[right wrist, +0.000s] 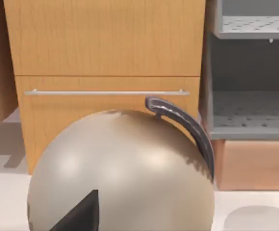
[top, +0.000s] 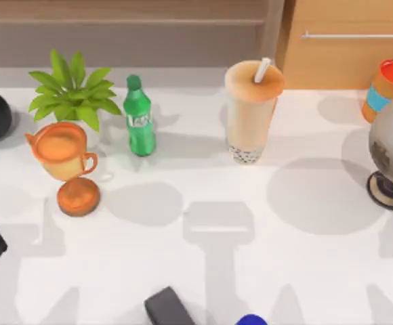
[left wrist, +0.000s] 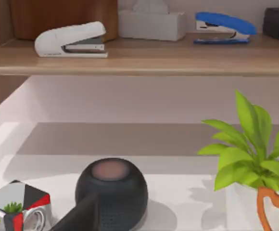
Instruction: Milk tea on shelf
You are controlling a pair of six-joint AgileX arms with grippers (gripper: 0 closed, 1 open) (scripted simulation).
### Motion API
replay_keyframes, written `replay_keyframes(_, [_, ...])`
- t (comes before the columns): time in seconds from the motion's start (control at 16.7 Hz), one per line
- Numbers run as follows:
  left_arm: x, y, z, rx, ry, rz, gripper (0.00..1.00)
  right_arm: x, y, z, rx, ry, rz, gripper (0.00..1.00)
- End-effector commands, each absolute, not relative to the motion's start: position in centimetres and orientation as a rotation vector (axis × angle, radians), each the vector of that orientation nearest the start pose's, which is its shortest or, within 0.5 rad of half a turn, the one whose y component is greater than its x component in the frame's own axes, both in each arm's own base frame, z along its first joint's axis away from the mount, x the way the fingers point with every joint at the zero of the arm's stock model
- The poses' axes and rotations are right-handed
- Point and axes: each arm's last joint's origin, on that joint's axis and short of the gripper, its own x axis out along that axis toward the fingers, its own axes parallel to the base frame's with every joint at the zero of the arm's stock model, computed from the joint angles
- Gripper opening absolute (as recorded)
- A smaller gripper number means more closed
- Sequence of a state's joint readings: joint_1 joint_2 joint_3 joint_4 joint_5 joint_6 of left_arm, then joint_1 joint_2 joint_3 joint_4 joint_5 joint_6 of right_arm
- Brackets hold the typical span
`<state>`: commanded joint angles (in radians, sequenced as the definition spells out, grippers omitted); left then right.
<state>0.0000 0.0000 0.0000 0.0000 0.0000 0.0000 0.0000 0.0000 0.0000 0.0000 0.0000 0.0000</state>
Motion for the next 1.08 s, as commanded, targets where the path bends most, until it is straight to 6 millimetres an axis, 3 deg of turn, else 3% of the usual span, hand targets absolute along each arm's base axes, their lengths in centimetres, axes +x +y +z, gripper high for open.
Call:
replay_keyframes(0.3, [10.7,-0.4,17.2,-0.013,-0.005,-0.003,1.0,10.6,-0.1,16.0,0.0,0.0,0.0,1.0])
replay_keyframes(0.48, [11.5,-1.3,19.6,-0.042,0.0,-0.01,1.0,10.6,-0.1,16.0,0.0,0.0,0.0,1.0])
replay_keyframes(0.66, [13.7,-3.0,22.5,-0.075,0.03,-0.017,1.0,10.6,-0.1,16.0,0.0,0.0,0.0,1.0])
replay_keyframes(0.84, [17.2,-6.4,24.7,-0.097,0.081,-0.022,1.0,10.6,-0.1,16.0,0.0,0.0,0.0,1.0])
replay_keyframes(1.08, [22.2,-14.2,24.5,-0.092,0.153,-0.024,1.0,10.6,-0.1,16.0,0.0,0.0,0.0,1.0])
